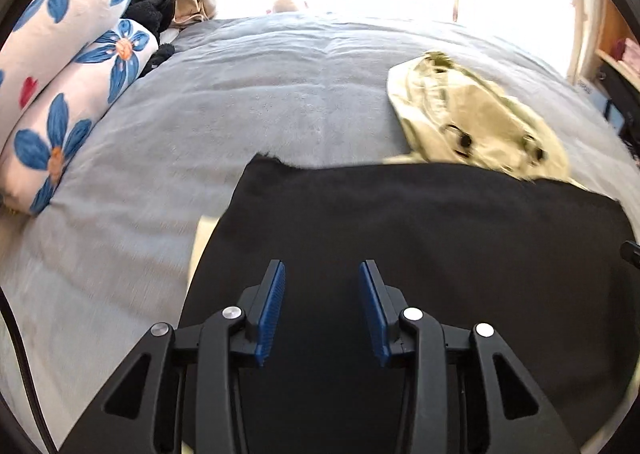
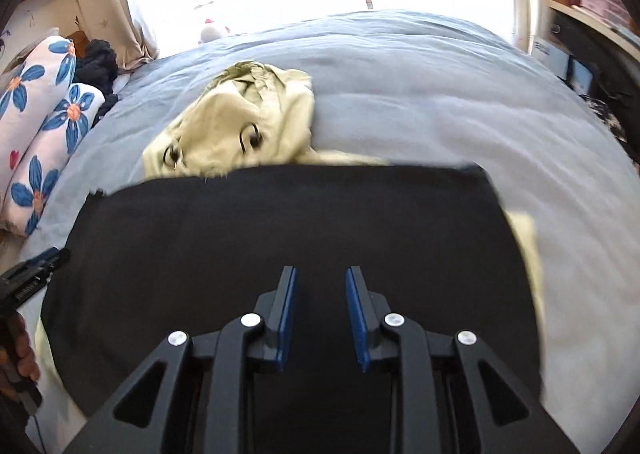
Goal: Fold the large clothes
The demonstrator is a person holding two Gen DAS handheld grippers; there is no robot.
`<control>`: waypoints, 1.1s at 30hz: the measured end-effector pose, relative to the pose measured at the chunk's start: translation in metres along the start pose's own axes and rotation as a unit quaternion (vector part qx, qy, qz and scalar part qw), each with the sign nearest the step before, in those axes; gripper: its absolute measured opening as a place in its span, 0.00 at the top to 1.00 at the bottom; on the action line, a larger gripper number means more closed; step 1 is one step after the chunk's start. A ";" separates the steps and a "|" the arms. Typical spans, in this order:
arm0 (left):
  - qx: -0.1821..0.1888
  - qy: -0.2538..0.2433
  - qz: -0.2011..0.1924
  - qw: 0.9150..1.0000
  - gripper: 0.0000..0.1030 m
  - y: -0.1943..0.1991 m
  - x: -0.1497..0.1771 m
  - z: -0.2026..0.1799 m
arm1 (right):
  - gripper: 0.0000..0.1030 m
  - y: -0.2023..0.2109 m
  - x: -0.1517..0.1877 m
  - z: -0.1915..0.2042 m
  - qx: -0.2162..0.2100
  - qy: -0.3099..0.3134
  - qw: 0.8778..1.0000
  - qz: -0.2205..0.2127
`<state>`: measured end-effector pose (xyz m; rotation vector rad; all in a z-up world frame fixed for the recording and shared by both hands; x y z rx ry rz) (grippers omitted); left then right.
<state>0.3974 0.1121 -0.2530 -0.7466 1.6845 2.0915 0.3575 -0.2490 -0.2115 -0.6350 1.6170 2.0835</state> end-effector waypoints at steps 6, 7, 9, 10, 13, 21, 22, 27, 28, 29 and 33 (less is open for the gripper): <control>-0.035 0.025 0.023 0.999 0.64 -0.057 -0.018 0.028 | 0.76 -0.031 -0.015 -0.077 0.063 -0.054 0.997 0.013; -0.040 0.025 0.027 0.999 0.64 -0.063 -0.018 0.033 | 0.76 -0.029 -0.014 -0.089 0.077 -0.059 0.995 0.013; -0.039 0.031 0.037 0.998 0.64 -0.075 -0.015 0.046 | 0.76 -0.019 -0.005 -0.119 0.092 -0.073 0.993 0.013; -0.033 0.039 0.038 0.998 0.64 -0.077 -0.014 0.051 | 0.76 -0.017 -0.002 -0.129 0.092 -0.080 0.992 0.014; -0.017 0.068 0.046 0.996 0.64 -0.081 -0.014 0.063 | 0.76 -0.008 0.004 -0.148 0.102 -0.090 0.990 0.018; -0.021 0.056 0.045 0.997 0.64 -0.078 -0.018 0.064 | 0.75 -0.008 0.000 -0.150 0.103 -0.095 0.990 0.027; -0.024 0.051 0.045 0.997 0.64 -0.076 -0.020 0.064 | 0.75 -0.007 -0.001 -0.150 0.106 -0.095 0.989 0.027; -0.027 0.033 0.035 0.998 0.64 -0.059 -0.033 0.059 | 0.75 0.001 -0.011 -0.142 0.098 -0.094 0.990 0.028; -0.028 0.029 0.033 0.999 0.64 -0.056 -0.036 0.059 | 0.75 0.003 -0.013 -0.140 0.096 -0.093 0.991 0.028; -0.028 0.022 0.032 0.999 0.63 -0.052 -0.040 0.057 | 0.75 0.004 -0.015 -0.137 0.093 -0.091 0.991 0.029; -0.033 -0.006 0.025 0.999 0.54 -0.036 -0.059 0.047 | 0.75 0.008 -0.030 -0.122 0.077 -0.079 0.993 0.039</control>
Point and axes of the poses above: each gripper's, at about its wrist camera, not at the fingertips, and y roughly against the way its jaws point, z to its left, x to its underside, the point moved 10 cm from there along -y, roughly the way its jaws point, and after that the axes turned 9 degrees about -x, right-handed, at the moved point
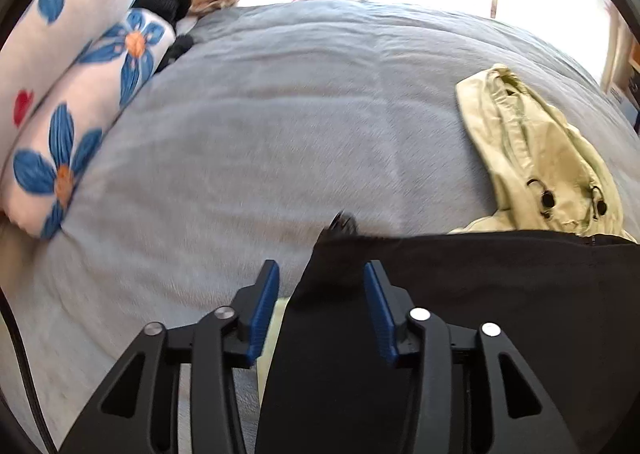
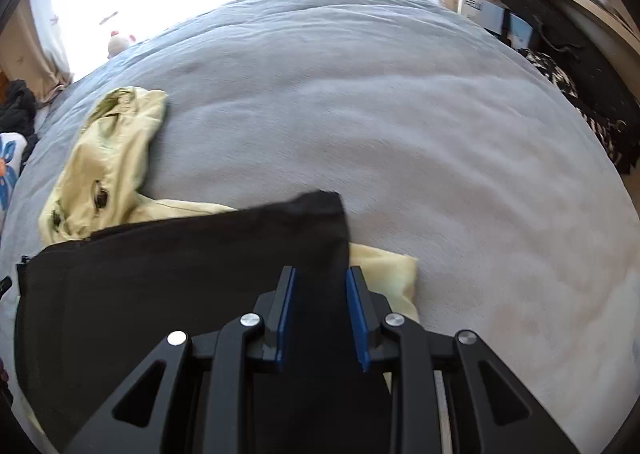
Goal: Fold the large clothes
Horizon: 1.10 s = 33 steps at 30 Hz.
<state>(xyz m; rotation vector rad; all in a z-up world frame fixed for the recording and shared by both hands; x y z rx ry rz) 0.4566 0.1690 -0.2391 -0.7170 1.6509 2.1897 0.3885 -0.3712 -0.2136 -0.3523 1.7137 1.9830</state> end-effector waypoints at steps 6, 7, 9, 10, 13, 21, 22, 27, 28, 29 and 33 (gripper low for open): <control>-0.005 -0.044 -0.029 0.999 0.39 0.031 -0.037 -0.020 | 0.75 0.018 -0.033 0.042 -0.026 0.045 0.999 0.005; -0.005 -0.052 -0.032 0.998 0.39 0.035 -0.041 -0.025 | 0.75 0.021 -0.040 0.048 -0.026 0.052 0.998 0.005; -0.008 -0.067 -0.036 0.997 0.39 0.041 -0.052 -0.033 | 0.75 0.029 -0.056 0.062 -0.034 0.061 0.998 0.003; -0.010 -0.074 -0.039 0.996 0.39 0.044 -0.059 -0.038 | 0.75 0.031 -0.063 0.068 -0.037 0.064 0.997 0.001; -0.015 -0.091 -0.048 0.995 0.36 0.052 -0.078 -0.051 | 0.73 0.041 -0.089 0.086 -0.051 0.072 0.996 -0.005; -0.033 -0.143 -0.061 0.987 0.29 0.046 -0.120 -0.092 | 0.60 0.040 -0.147 0.125 -0.064 0.088 0.994 -0.022; -0.032 -0.148 -0.060 0.987 0.29 0.043 -0.123 -0.097 | 0.60 0.035 -0.151 0.127 -0.066 0.087 0.994 -0.019; -0.017 -0.164 -0.038 0.986 0.29 0.016 -0.134 -0.125 | 0.60 0.001 -0.162 0.138 -0.083 0.073 0.994 -0.004; -0.013 -0.163 -0.031 0.986 0.29 0.008 -0.136 -0.130 | 0.60 -0.010 -0.162 0.141 -0.089 0.070 0.994 0.002; -0.008 -0.161 -0.025 0.987 0.29 0.001 -0.137 -0.134 | 0.60 -0.019 -0.162 0.144 -0.093 0.068 0.993 0.009; 0.012 -0.146 0.006 0.989 0.29 -0.032 -0.140 -0.150 | 0.60 -0.062 -0.156 0.157 -0.107 0.062 0.992 0.036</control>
Point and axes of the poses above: each gripper's, at about its wrist camera, not at the fingertips, and y roughly against the way its jaws point, z to its left, x to its underside, the point moved 10 cm from there along -y, roughly the way its jaws point, and after that the axes turned 9 degrees about -x, right-handed, at the moved point
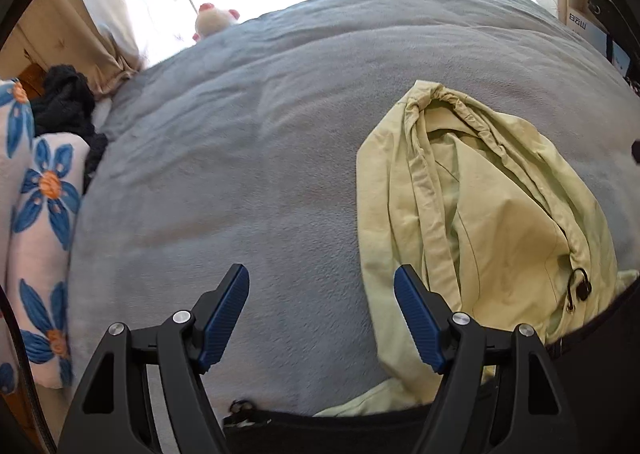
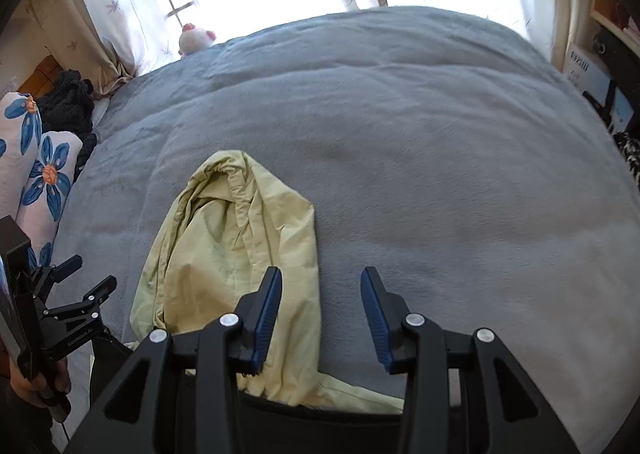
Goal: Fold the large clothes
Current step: 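Grasp the yellow hood with both tools and lift it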
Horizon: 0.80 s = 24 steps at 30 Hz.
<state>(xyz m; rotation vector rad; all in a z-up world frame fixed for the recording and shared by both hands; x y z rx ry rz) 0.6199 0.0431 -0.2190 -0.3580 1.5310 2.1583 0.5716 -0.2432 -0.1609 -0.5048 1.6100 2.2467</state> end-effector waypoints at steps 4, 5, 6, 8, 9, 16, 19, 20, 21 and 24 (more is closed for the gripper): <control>0.020 0.021 0.017 0.999 0.29 -0.031 -0.006 -0.013 | 0.60 -0.040 0.005 0.000 -0.004 -0.006 1.000 0.025; 0.025 0.026 0.021 0.999 0.29 -0.037 -0.006 -0.016 | 0.60 -0.052 0.006 -0.001 -0.004 -0.008 0.999 0.031; 0.031 0.030 0.025 0.999 0.29 -0.045 -0.007 -0.020 | 0.60 -0.059 0.005 -0.002 -0.005 -0.009 0.999 0.033; 0.031 0.032 0.029 0.999 0.29 -0.056 -0.009 -0.024 | 0.60 -0.073 0.004 -0.005 -0.005 -0.016 0.999 0.038; 0.032 0.033 0.030 0.999 0.29 -0.061 -0.009 -0.025 | 0.60 -0.078 0.004 -0.007 -0.008 -0.020 0.999 0.039; 0.067 0.053 0.034 0.996 0.48 -0.088 -0.011 -0.032 | 0.60 -0.112 -0.004 -0.015 -0.011 -0.042 0.998 0.055; 0.117 0.071 0.041 0.990 0.95 -0.090 -0.011 -0.038 | 0.61 -0.120 -0.004 -0.013 -0.013 -0.035 0.998 0.051; 0.109 0.067 0.037 0.991 0.95 -0.089 -0.012 -0.039 | 0.72 -0.120 -0.005 -0.011 -0.013 -0.029 0.998 0.048; 0.096 0.061 0.029 0.993 0.99 -0.087 -0.013 -0.038 | 0.94 -0.119 -0.005 -0.010 -0.014 -0.027 0.998 0.048; 0.064 0.066 -0.006 0.996 1.00 -0.071 -0.016 -0.031 | 0.99 -0.099 -0.010 -0.005 -0.011 -0.012 1.000 0.022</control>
Point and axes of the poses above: each gripper's, at about its wrist camera, not at the fingertips, and y roughly against the way its jaws point, z to its left, x to its underside, the point moved 10 cm from there along -y, roughly the way its jaws point, and after that the axes turned 9 degrees about -x, right-handed, at the moved point
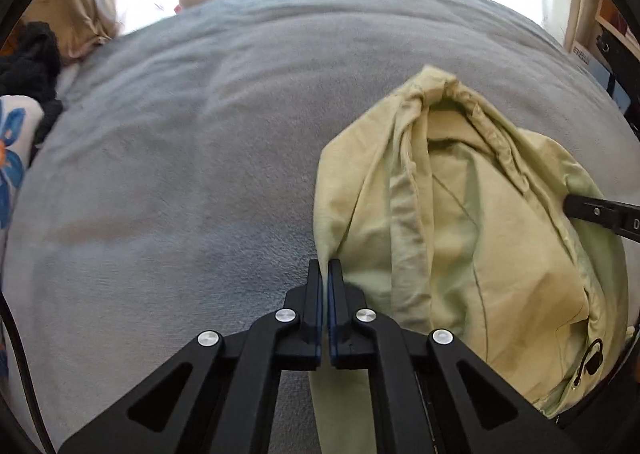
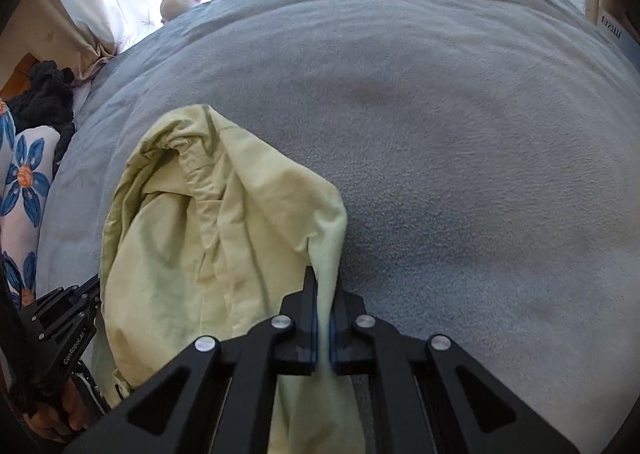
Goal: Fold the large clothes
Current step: 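Grasp the yellow hood with both tools and lift it, then lay the hood over the folded black bundle with both tools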
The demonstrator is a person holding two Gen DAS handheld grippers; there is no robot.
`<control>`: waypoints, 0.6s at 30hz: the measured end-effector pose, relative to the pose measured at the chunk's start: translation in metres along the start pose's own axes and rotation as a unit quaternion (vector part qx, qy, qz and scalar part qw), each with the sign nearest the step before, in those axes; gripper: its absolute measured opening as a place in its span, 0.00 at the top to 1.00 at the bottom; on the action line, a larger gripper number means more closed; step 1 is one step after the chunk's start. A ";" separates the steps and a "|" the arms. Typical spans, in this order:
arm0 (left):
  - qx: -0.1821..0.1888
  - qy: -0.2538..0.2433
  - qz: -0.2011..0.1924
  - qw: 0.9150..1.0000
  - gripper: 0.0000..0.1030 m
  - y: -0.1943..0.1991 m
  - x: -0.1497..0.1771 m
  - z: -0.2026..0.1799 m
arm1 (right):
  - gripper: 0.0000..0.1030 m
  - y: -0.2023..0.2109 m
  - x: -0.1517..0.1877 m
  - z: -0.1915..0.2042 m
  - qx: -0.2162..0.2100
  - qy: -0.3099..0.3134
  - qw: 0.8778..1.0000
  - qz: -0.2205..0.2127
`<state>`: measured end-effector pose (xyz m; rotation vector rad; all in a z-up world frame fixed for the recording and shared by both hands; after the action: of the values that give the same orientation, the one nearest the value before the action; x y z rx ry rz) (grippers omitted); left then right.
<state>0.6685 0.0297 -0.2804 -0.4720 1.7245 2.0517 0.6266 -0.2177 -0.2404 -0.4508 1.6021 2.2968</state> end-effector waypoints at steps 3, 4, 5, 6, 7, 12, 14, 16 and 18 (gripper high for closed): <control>0.001 0.030 -0.021 0.999 1.00 0.027 -0.003 0.014 | 0.99 0.030 -0.001 0.007 -0.009 0.012 1.000 -0.026; 0.000 0.030 -0.032 0.999 1.00 0.041 -0.004 0.020 | 0.99 0.045 0.001 0.009 -0.014 0.018 0.999 -0.037; 0.003 0.030 -0.039 0.999 1.00 0.053 -0.003 0.024 | 0.99 0.062 0.005 0.014 -0.020 0.026 0.998 -0.047; 0.008 0.030 -0.048 0.998 1.00 0.071 -0.001 0.028 | 0.99 0.079 0.009 0.018 -0.027 0.034 0.997 -0.057; 0.011 0.028 -0.057 0.998 1.00 0.087 0.002 0.031 | 0.99 0.093 0.013 0.020 -0.034 0.041 0.996 -0.066; 0.052 0.025 -0.108 0.992 1.00 0.176 0.039 0.048 | 0.98 0.188 0.062 0.047 -0.065 0.100 0.984 -0.136; 0.081 0.030 -0.126 0.988 1.00 0.209 0.066 0.053 | 0.97 0.213 0.087 0.057 -0.063 0.129 0.977 -0.156; 0.084 0.017 -0.154 0.984 0.98 0.234 0.094 0.056 | 0.95 0.239 0.125 0.063 -0.042 0.168 0.968 -0.181; 0.074 -0.008 -0.162 0.984 0.98 0.248 0.133 0.057 | 0.89 0.248 0.165 0.061 -0.020 0.195 0.965 -0.174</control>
<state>0.4272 0.0627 -0.1293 -0.6393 1.6516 1.6824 0.3690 -0.2311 -0.0800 -1.1572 1.4880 2.0605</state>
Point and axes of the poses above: each gripper's, at about its wrist camera, not at the fingertips, and y roughly against the way its jaws point, z to its left, x to its underside, the point moved 10 cm from there along -y, roughly the way its jaws point, and after that the axes turned 9 degrees about -x, right-handed, at the moved point
